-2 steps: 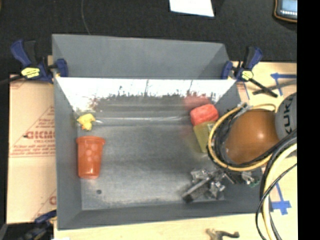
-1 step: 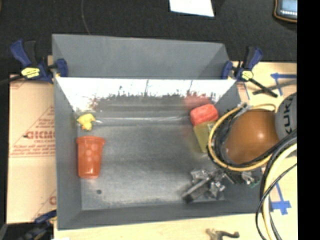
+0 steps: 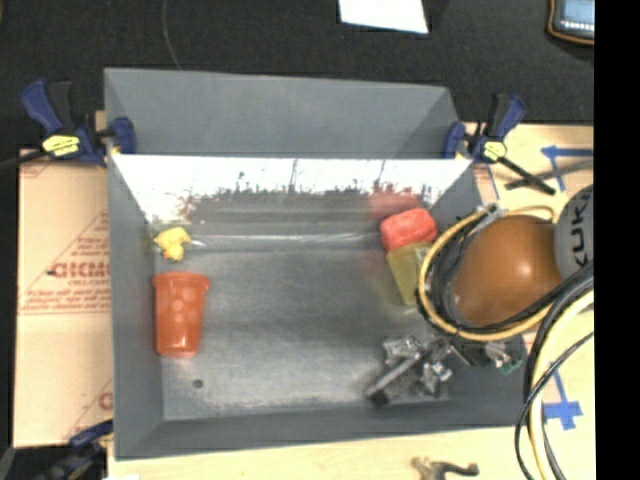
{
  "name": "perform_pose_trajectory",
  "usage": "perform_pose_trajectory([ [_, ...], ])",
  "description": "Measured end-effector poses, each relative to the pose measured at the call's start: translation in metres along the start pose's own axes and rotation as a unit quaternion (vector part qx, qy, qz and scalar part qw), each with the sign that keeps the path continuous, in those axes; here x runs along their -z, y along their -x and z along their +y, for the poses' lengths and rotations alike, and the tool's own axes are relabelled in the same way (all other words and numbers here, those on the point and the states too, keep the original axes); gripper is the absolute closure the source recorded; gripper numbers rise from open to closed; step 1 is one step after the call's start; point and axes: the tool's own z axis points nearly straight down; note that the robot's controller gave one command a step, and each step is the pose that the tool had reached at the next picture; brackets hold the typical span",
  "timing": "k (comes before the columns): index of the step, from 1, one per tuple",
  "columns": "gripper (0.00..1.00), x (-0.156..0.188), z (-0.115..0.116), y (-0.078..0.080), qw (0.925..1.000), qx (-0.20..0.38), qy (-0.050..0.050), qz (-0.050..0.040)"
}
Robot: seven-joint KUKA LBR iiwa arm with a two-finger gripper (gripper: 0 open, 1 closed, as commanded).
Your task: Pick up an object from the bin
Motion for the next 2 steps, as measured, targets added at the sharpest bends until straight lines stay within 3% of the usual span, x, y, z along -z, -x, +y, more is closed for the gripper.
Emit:
perform_pose_trajectory([
  [2,1.00,0.063,-0.001,0.000,1.0000,-0.001,0.001,0.0006],
])
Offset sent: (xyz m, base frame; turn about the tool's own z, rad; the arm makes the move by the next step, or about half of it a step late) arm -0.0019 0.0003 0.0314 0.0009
